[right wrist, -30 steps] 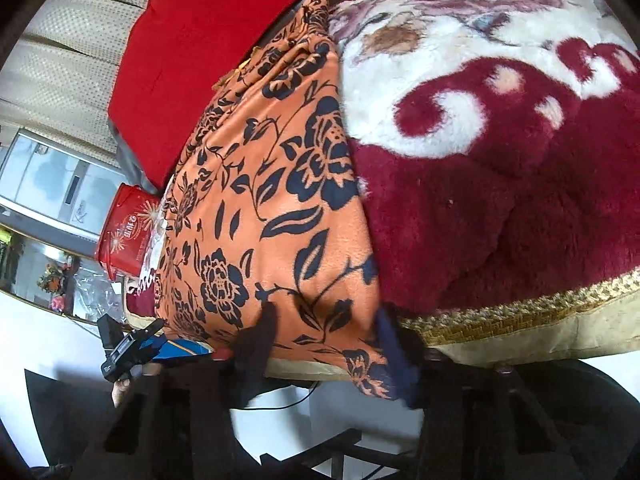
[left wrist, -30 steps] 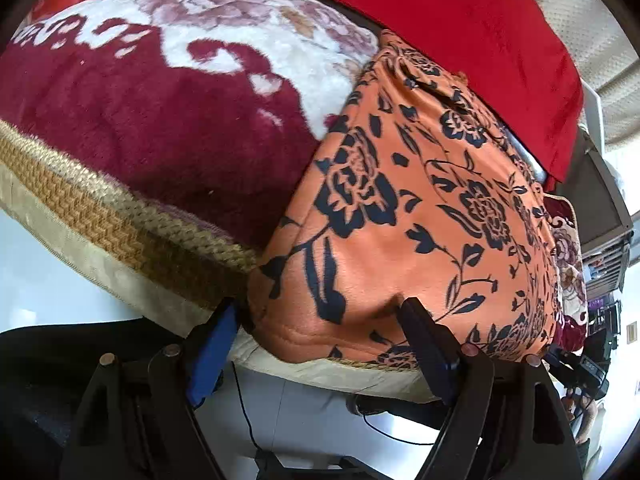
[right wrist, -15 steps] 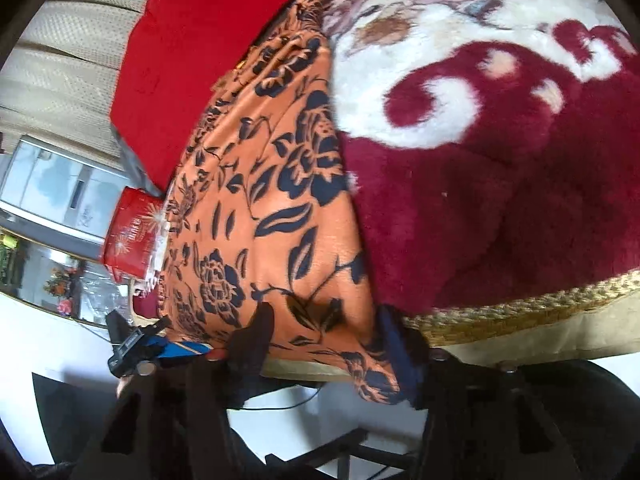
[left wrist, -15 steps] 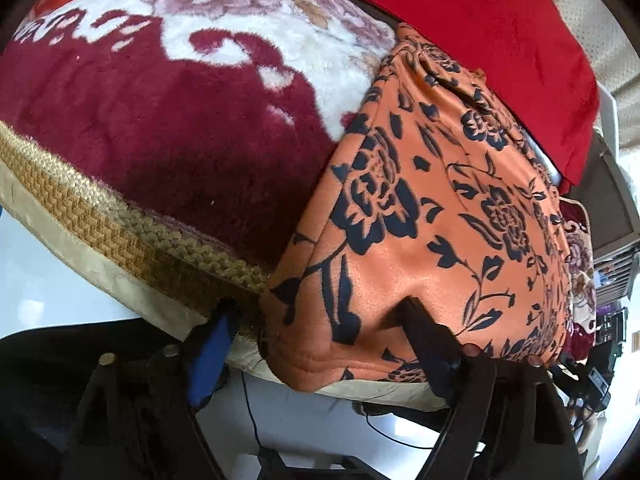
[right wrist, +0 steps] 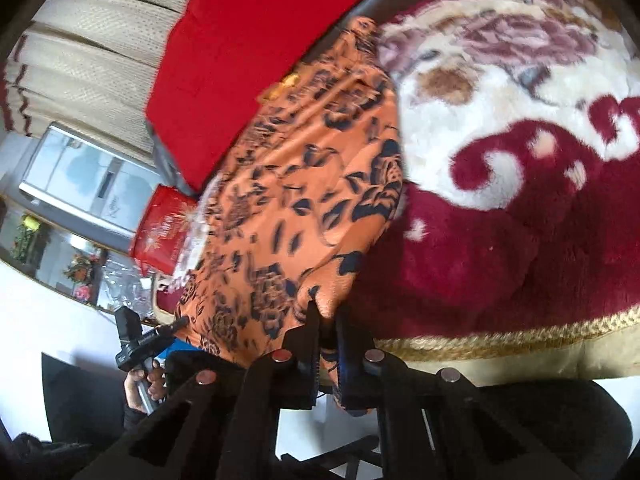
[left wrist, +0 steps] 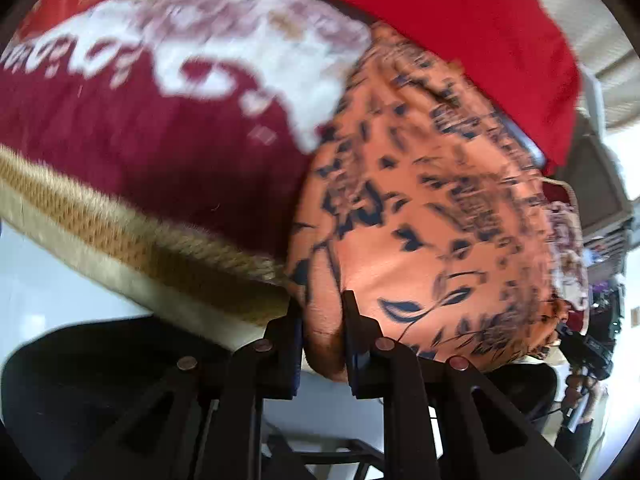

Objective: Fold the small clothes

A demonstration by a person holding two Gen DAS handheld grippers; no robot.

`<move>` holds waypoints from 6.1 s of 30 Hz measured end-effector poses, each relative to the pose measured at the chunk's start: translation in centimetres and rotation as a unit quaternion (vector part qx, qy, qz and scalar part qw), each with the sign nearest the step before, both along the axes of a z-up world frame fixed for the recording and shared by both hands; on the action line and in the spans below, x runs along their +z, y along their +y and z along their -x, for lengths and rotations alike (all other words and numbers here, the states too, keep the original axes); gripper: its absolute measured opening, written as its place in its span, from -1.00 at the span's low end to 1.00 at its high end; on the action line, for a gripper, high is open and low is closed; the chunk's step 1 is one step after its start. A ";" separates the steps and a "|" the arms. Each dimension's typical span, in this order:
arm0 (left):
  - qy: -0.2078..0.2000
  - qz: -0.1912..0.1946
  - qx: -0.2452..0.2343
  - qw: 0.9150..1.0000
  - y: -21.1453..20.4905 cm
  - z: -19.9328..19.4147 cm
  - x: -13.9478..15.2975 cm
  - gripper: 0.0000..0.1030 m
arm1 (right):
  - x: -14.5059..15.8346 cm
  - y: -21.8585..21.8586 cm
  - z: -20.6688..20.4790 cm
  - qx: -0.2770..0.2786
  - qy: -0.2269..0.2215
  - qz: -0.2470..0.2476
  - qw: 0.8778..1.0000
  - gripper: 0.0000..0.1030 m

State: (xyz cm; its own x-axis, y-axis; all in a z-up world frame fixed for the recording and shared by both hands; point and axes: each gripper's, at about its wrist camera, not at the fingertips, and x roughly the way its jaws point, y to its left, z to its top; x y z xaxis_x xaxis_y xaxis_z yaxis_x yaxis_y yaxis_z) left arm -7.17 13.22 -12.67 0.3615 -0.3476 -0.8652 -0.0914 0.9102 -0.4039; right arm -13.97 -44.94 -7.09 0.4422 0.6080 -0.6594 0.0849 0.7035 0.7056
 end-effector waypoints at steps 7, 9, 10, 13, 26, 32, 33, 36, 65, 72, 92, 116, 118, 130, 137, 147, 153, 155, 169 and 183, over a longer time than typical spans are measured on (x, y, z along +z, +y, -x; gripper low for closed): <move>-0.006 0.009 -0.003 1.000 0.7 0.4 0.4 -0.65 | -2.7 0.0 0.1 -0.010 0.030 0.007 0.999 -0.61; 0.000 0.013 -0.002 1.000 0.8 0.2 0.3 -0.65 | -2.9 -0.1 0.0 -0.017 0.034 0.017 0.999 0.05; -0.001 0.012 -0.004 1.000 0.8 0.3 0.3 -0.65 | -3.0 0.1 -0.1 -0.017 0.032 0.004 0.999 0.33; -0.003 0.009 -0.008 1.000 0.0 0.2 -0.1 -0.64 | -2.7 0.5 0.0 -0.003 0.020 0.019 1.000 0.40; -0.104 0.009 -0.043 0.994 -1.2 0.4 7.0 -0.82 | 1.5 0.4 0.3 0.012 -0.042 -0.042 0.998 -0.86; -0.060 -0.005 -0.052 0.997 -1.9 -2.5 5.5 -0.82 | -1.7 -0.3 -1.4 0.001 -0.007 -0.068 0.998 -0.86; -0.070 -0.008 -0.059 0.996 -2.2 -3.1 6.3 -0.82 | -1.8 -0.3 -1.6 0.000 -0.009 -0.080 0.997 -0.86; -0.109 -0.004 -0.076 0.991 -3.0 -5.8 9.7 -0.82 | -0.5 -0.4 -2.8 0.002 -0.027 -0.091 0.995 -0.86; -0.164 0.045 0.090 0.981 -0.7 -19.4 8.4 0.46 | 2.9 -2.0 -13.9 -0.146 -0.072 -0.090 0.983 0.65; -0.091 0.103 0.093 0.986 -6.8 -17.4 1.9 0.46 | -2.7 2.8 -14.0 -0.196 0.014 -0.141 0.970 0.65; -0.199 0.044 0.060 0.977 -8.2 -14.3 12.3 -0.80 | 8.4 3.9 -15.6 -0.210 -0.100 0.017 0.972 -0.83; -0.076 0.040 -0.015 0.996 -1.9 -20.0 3.9 0.20 | 7.9 -2.8 -11.6 -0.085 -0.099 0.165 0.978 0.35; -0.062 0.057 -0.028 0.996 -2.4 -21.3 2.9 0.18 | 7.8 -2.4 -14.2 -0.063 -0.090 0.170 0.979 0.29; -0.057 0.066 -0.048 0.995 -3.7 -24.7 1.8 0.18 | 3.7 -0.9 -23.3 -0.040 -0.045 0.240 0.969 -0.67; -0.044 0.059 -0.043 0.996 -3.7 -26.5 1.2 -0.42 | 4.3 -0.4 -22.9 -0.038 -0.049 0.284 0.957 -0.87; -0.098 0.025 -0.056 0.993 -4.3 -26.2 3.5 -0.88 | 5.2 0.4 -22.4 -0.038 -0.062 0.325 0.943 -0.88; -0.195 -0.002 -0.086 0.977 -5.4 -24.8 8.1 -0.88 | 7.5 0.3 -21.0 -0.063 -0.090 0.350 0.930 -0.89; -0.216 -0.014 -0.088 0.972 -5.9 -25.2 9.2 -0.88 | 8.5 0.2 -20.5 -0.075 -0.104 0.361 0.924 -1.00; -0.214 -0.022 -0.088 0.973 -6.0 -26.5 8.2 -0.88 | 6.1 -3.6 -22.6 -0.088 -0.078 0.238 0.964 -0.93; -0.210 -0.013 -0.081 0.974 -5.5 -25.6 8.3 -0.88 | 5.7 -2.7 -23.8 -0.058 -0.047 0.222 0.972 0.50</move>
State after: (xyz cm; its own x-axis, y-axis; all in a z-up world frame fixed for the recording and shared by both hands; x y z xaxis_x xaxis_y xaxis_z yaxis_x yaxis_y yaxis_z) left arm 18.47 7.76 -4.34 0.6276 -0.4095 -0.6621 0.2224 0.9093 -0.3517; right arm 9.86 -47.65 -1.42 0.5621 0.2145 -0.7987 0.1323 0.9300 0.3428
